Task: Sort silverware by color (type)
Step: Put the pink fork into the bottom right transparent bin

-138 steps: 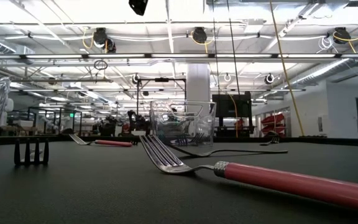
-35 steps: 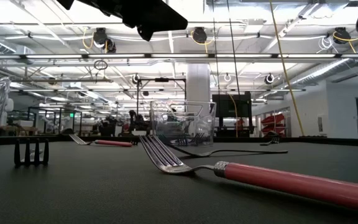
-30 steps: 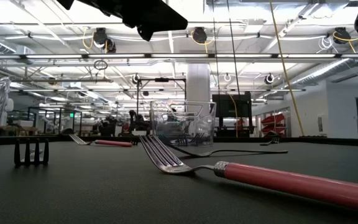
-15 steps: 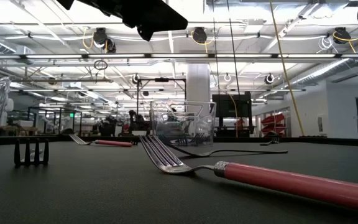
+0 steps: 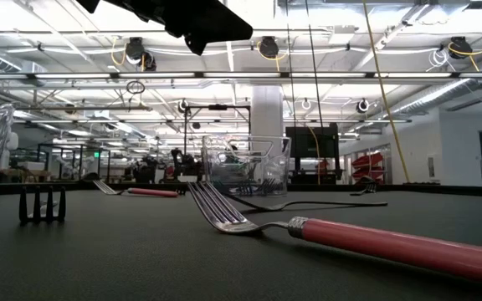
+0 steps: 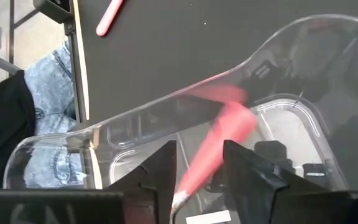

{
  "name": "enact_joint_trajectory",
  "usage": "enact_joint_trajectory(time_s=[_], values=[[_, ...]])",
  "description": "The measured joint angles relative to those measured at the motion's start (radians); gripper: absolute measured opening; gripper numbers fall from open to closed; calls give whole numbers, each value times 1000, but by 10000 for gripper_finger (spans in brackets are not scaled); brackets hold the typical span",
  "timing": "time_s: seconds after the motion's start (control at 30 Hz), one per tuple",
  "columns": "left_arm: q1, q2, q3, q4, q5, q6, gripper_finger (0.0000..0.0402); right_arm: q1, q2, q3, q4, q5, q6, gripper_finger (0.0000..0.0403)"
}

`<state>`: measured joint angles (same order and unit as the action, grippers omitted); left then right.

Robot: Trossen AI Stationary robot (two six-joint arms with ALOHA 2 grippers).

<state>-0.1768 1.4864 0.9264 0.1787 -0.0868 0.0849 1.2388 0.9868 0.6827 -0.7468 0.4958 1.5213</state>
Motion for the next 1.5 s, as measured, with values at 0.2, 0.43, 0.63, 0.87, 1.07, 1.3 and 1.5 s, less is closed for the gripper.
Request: enact_joint_trajectory(time_s=[0.2,0.43,0.63,0.87,1.07,1.3,1.5], values=[[0,0,0,0,0,0,26,0,-27,0,0,3,12,136],[0,0,0,0,0,0,26,0,-50,38,0,6,-26,136],[0,0,0,4,0,4,26,-1,-50,152,1,149,-207,136],[0,0,0,32,0,9,26,-35,-50,312,-6,398,-550,136],[0,0,0,31,0,9,26,-154,-50,445,1,604,-884,136],[0,0,0,22,8,10,26,-301,-33,432,40,607,-1038,136],[0,0,0,10,8,9,26,-352,39,327,43,606,-965,136]])
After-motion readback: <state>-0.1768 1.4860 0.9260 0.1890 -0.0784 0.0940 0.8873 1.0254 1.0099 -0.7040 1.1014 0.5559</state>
